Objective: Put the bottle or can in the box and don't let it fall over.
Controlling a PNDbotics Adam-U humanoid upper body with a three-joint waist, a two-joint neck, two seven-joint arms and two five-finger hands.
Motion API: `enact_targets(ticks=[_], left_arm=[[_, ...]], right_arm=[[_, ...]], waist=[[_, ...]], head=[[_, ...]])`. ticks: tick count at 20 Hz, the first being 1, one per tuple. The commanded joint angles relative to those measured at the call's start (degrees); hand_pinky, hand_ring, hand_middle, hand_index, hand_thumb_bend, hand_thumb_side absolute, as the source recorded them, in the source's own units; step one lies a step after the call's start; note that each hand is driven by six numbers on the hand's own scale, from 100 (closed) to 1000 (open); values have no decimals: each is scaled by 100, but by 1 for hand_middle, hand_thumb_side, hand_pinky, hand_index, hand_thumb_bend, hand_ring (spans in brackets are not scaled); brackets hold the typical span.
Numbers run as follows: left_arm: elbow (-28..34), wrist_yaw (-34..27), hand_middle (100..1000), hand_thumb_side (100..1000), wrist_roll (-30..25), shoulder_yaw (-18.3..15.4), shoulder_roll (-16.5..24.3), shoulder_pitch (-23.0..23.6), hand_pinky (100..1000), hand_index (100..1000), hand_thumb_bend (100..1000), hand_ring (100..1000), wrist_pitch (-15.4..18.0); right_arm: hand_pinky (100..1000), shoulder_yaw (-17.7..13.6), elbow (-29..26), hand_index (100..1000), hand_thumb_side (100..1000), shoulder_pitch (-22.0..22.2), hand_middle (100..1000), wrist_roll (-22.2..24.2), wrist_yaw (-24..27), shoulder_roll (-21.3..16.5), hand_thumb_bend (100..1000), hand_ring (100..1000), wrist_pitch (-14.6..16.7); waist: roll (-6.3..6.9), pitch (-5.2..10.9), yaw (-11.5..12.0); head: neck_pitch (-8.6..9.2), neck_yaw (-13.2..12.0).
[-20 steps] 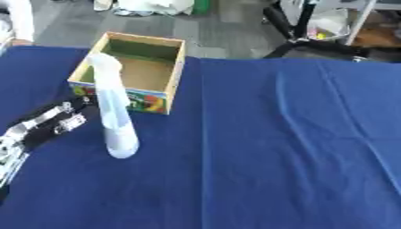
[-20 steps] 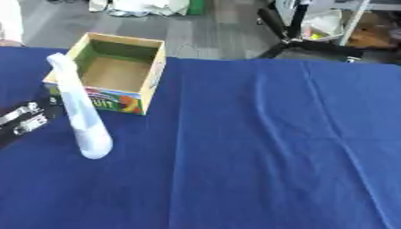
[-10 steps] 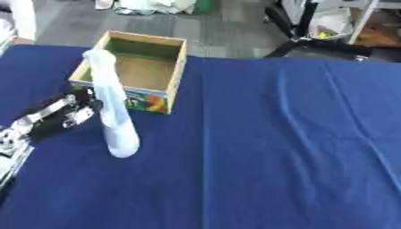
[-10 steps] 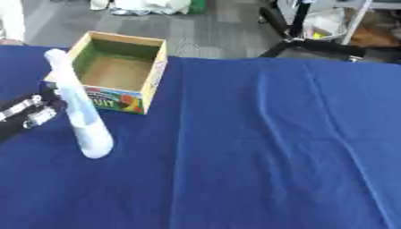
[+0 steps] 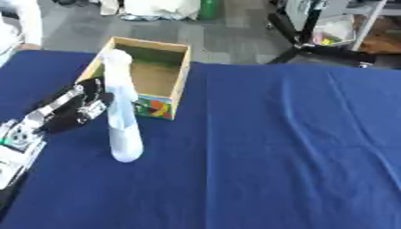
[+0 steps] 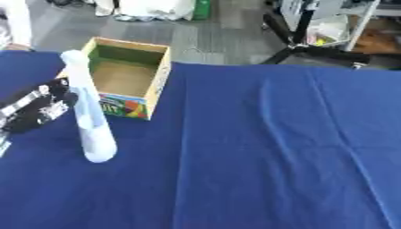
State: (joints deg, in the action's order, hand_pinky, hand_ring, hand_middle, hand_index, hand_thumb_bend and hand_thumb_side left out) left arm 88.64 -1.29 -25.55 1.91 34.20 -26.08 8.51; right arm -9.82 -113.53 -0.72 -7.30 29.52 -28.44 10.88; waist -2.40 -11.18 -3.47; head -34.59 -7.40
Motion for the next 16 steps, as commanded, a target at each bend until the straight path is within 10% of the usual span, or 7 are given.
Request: enact_targets(ticks=[1, 16], left_arm=[[89, 136, 899, 678, 68, -5, 101, -143, 1000, 904, 100, 952, -12], [-202, 388, 844, 691, -69, 185, 37, -368, 1000, 864, 100, 903, -25]], right_arm=[[972, -25, -106, 1000, 526, -42, 1000, 14, -38, -86, 100, 1000, 9], [971, -8, -106, 1000, 526, -56, 1000, 29, -94, -40, 100, 1000, 7]], waist=[[19, 59, -5], [8, -6, -25]], head=[[24, 55], [-287, 431]])
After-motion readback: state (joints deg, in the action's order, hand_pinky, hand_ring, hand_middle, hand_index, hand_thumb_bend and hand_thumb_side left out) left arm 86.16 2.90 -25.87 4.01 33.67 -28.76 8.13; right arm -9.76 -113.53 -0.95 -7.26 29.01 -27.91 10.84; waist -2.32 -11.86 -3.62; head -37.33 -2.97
